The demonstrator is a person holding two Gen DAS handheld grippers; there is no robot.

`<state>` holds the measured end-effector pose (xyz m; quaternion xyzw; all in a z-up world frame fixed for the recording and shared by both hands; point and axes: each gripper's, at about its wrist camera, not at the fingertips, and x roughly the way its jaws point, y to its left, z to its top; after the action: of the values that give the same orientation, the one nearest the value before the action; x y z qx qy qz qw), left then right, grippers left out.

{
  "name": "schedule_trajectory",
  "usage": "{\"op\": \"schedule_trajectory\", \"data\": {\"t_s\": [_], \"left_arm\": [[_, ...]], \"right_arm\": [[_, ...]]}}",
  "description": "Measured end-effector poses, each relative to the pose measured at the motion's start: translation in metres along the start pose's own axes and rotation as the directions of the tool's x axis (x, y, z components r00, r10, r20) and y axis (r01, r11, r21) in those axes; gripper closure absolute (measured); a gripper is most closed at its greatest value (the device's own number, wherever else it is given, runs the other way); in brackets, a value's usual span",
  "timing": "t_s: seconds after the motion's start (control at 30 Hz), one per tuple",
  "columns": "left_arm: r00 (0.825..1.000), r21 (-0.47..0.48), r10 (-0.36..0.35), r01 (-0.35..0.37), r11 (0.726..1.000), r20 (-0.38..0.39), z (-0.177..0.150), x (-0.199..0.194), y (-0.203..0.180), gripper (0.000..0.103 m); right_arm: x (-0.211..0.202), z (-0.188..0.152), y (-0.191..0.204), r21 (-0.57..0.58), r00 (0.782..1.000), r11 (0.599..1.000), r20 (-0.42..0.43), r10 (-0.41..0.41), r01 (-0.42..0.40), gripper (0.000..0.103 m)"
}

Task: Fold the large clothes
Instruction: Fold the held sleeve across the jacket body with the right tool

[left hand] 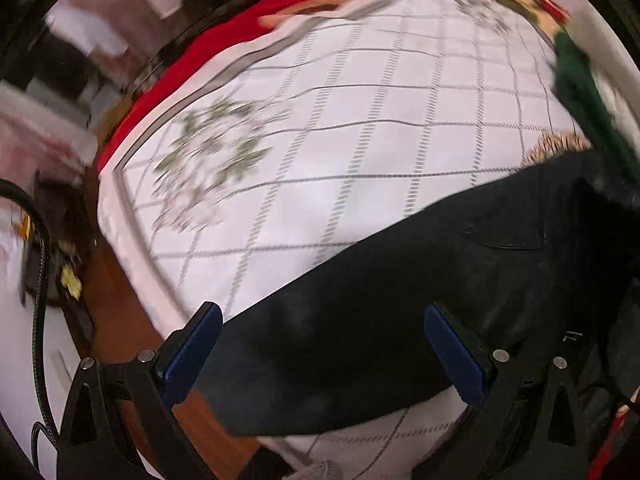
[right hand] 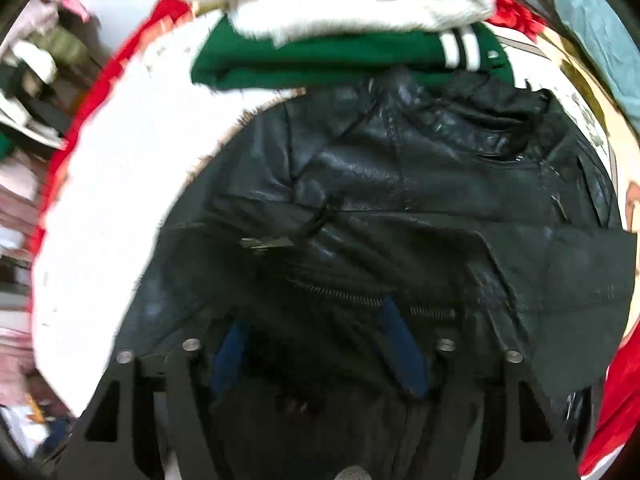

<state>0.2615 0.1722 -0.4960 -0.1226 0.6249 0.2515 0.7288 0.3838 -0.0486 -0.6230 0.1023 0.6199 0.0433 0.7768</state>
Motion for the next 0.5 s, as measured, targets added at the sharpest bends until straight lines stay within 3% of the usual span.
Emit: {"op": "schedule_trajectory", "data": {"t_s": [0.1,0.17,0.3,0.33,0.4,0.5], "left_arm": [[0.999,-0.056,-0.018,0.016,0.998,-0.034,-0.019,-0.005,0.035,0.000],[0.997,-0.109,-0.038,0.030,0.994,-0.073,-0.036,-0.005,0.052,0.000],[0.980,-0.267,-0.104,0.055,0.962,-0.173,-0.075,0.015,0.085,0.000],[0.969,-0.339,-0.141,0.066,0.938,-0.202,-0.089,0.024,0.093,0.000],[0.949,-0.451,-0.218,0.095,0.887,-0.228,-0.110,0.035,0.101,0.000],[0.898,-0.651,-0.380,0.153,0.743,-0.222,-0.141,0.061,0.109,0.000]], "right_arm": [[-0.038,-0.022,-0.016,0.039,0.999,0.999,0.030,0.031,-0.032,0.034],[-0.057,-0.013,-0.027,0.056,0.998,0.998,0.043,0.040,-0.043,0.034],[-0.073,-0.023,-0.048,0.121,0.996,0.989,0.009,0.090,-0.091,0.034],[-0.063,-0.010,-0.047,0.131,0.994,0.986,-0.008,0.105,-0.103,0.034],[-0.063,-0.024,-0.055,0.143,0.990,0.983,-0.058,0.128,-0.119,0.034],[-0.054,-0.039,-0.057,0.109,0.984,0.987,-0.120,0.134,-0.121,0.034]]}}
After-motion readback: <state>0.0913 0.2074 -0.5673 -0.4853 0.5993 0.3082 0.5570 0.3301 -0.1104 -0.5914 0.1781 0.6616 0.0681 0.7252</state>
